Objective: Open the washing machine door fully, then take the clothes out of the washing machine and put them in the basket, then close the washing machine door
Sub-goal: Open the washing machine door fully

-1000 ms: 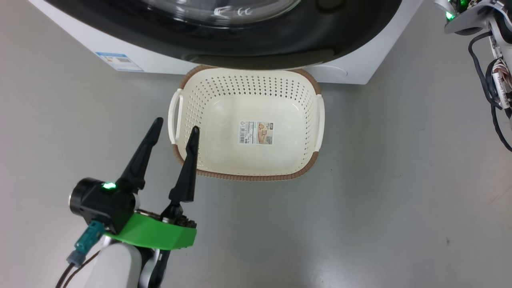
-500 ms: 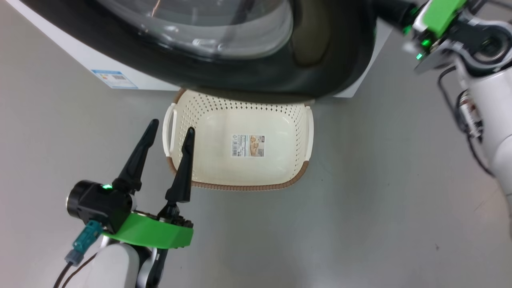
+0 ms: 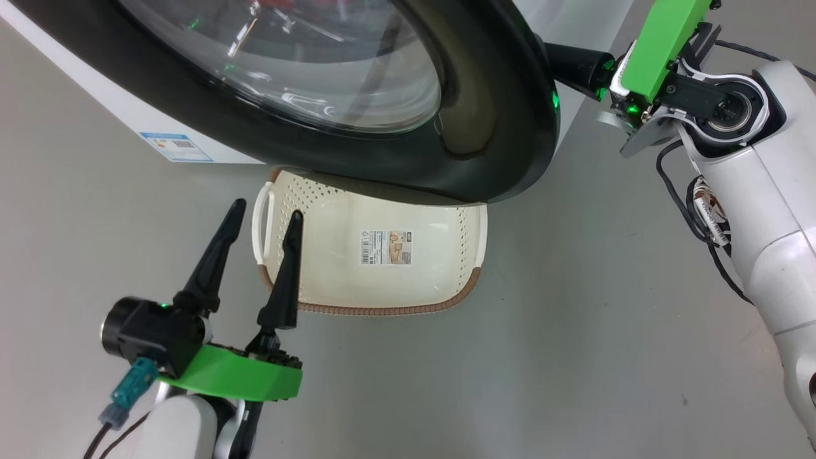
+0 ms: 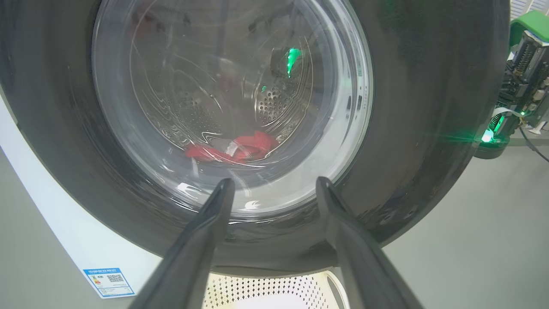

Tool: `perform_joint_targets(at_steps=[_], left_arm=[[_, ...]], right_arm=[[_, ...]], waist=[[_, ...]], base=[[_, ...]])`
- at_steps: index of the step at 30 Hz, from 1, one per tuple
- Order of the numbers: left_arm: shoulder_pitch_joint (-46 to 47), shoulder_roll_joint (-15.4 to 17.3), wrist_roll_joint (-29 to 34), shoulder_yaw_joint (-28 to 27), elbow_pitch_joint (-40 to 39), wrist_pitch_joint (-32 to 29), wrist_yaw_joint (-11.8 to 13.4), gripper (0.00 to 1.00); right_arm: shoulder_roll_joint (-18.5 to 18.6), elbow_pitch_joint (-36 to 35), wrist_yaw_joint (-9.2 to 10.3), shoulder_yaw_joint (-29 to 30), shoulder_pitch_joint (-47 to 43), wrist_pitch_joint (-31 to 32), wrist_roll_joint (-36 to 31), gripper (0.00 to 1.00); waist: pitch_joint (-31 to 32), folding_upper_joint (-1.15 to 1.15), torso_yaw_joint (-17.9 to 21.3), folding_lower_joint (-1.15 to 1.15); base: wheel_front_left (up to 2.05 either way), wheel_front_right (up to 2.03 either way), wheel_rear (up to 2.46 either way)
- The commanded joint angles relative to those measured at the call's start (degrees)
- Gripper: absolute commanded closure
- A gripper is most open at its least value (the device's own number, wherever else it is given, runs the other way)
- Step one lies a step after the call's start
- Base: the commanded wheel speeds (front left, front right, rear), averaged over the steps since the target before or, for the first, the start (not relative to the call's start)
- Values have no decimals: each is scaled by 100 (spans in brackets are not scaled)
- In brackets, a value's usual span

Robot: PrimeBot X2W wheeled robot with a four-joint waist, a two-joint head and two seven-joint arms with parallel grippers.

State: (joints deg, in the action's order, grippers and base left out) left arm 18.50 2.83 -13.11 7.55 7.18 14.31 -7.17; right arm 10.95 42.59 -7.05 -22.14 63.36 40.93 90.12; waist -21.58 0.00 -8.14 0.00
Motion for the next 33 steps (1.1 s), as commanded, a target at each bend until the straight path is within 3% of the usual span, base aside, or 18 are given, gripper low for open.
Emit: perform_joint_targets(at_steps=[1, 3, 4, 5, 13, 16, 17, 18, 23, 28, 33], left_arm=[[-87, 133, 4, -215, -154, 69, -32, 0], [-83, 131, 5, -223, -152, 69, -32, 0], [-80, 129, 4, -228, -149, 69, -32, 0], [-80, 128, 2, -235, -144, 69, -32, 0], [-105, 110, -3, -389, -117, 69, -32, 0], [-93, 99, 24, -401, -96, 69, -32, 0], [-93, 99, 24, -401, -96, 69, -32, 0], [-85, 94, 33, -406, -93, 69, -32, 0], [-85, 90, 53, -439, -96, 69, -32, 0], [-107, 90, 85, -508, -113, 69, -32, 0], [-167, 85, 127, -632, -176, 69, -32, 0]], right_arm=[[-95, -182, -44, -26, -118, -42, -38, 100], [-75, -193, -44, -7, -137, -225, -118, 74], [-60, -207, -44, 7, -150, -362, -174, 54], [-46, -202, -44, 47, -171, -592, -245, 0], [-54, -287, -44, 225, -546, -2287, -670, 0], [105, -583, -44, 109, -835, -3170, -1080, 0], [105, -583, -44, 109, -835, -3170, -1080, 0], [194, -791, -44, 13, -1065, -3708, -1275, 0], [514, -979, -44, -436, -1510, -5042, -1992, 0], [683, -689, -44, -557, -1725, -5563, -2793, 0], [346, -812, -44, 613, -2145, -5590, -4355, 0]], waist=[[-1, 0, 22, 0], [-3, 0, 37, 0], [-4, 0, 45, 0], [8, 0, 55, 0], [38, 0, 176, 0], [50, 0, 203, 0], [50, 0, 203, 0], [62, 0, 220, 0], [83, 0, 271, 0], [122, 0, 322, 0], [137, 0, 416, 0]], base=[[0, 0, 0], [0, 0, 0], [0, 0, 0], [0, 0, 0], [0, 0, 0], [0, 0, 0], [0, 0, 0], [0, 0, 0], [0, 0, 0], [0, 0, 0], [0, 0, 0]])
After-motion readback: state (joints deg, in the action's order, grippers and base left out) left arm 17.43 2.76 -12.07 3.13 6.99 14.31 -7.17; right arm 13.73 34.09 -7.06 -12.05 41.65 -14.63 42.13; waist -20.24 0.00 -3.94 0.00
